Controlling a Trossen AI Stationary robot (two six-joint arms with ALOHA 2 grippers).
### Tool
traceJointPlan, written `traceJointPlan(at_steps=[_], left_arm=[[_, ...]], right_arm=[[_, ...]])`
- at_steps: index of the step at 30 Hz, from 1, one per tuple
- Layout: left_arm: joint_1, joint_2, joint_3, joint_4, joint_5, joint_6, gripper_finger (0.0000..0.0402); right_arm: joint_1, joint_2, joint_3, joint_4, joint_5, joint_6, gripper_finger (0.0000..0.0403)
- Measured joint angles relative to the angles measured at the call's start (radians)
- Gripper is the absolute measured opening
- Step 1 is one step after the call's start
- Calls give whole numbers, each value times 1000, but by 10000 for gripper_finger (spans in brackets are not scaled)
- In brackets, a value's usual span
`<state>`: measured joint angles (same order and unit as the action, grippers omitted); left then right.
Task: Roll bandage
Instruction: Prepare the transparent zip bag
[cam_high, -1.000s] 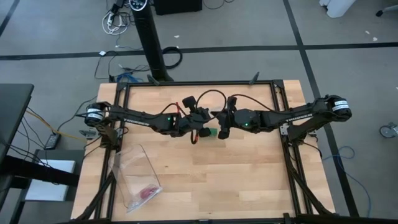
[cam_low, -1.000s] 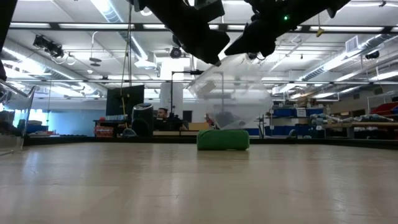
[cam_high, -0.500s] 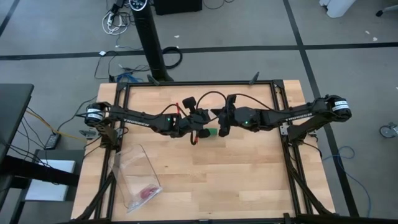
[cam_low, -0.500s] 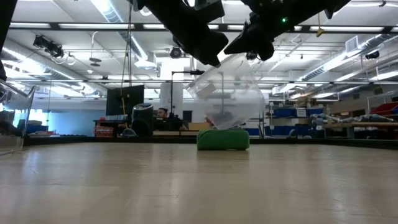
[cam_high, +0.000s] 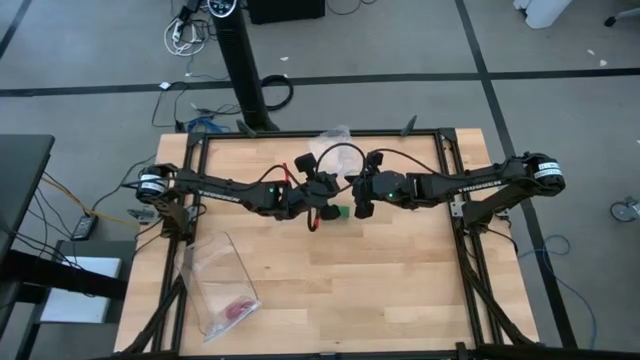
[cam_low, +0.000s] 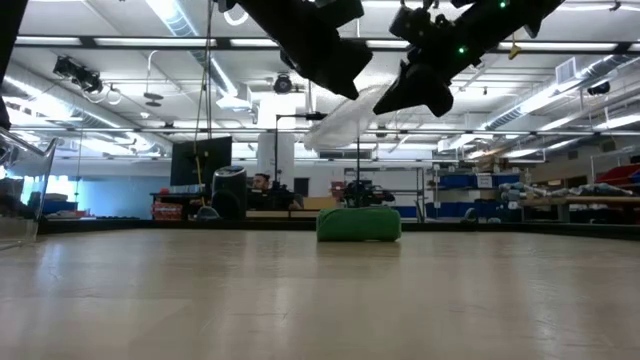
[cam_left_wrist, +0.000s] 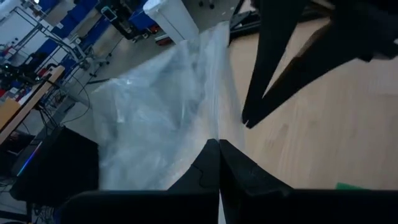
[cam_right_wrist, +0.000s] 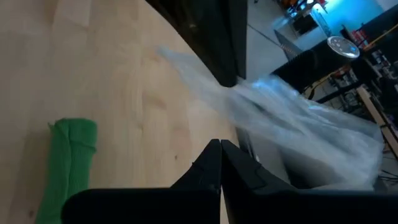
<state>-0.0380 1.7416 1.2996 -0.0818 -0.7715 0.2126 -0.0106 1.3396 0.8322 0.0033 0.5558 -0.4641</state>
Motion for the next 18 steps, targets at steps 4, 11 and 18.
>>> traceJointPlan(at_steps=[4,11,18], left_arm=[[0,0,2,-47,-4,16,1],[-1,0,2,-122,37,15,1],[-5,0,2,-94,198,21,1]], right_arm=[[39,-26,-1,-10,12,0,17],[127,-197,-1,-169,18,52,83],[128,-366,-1,-314,-108,202,113]])
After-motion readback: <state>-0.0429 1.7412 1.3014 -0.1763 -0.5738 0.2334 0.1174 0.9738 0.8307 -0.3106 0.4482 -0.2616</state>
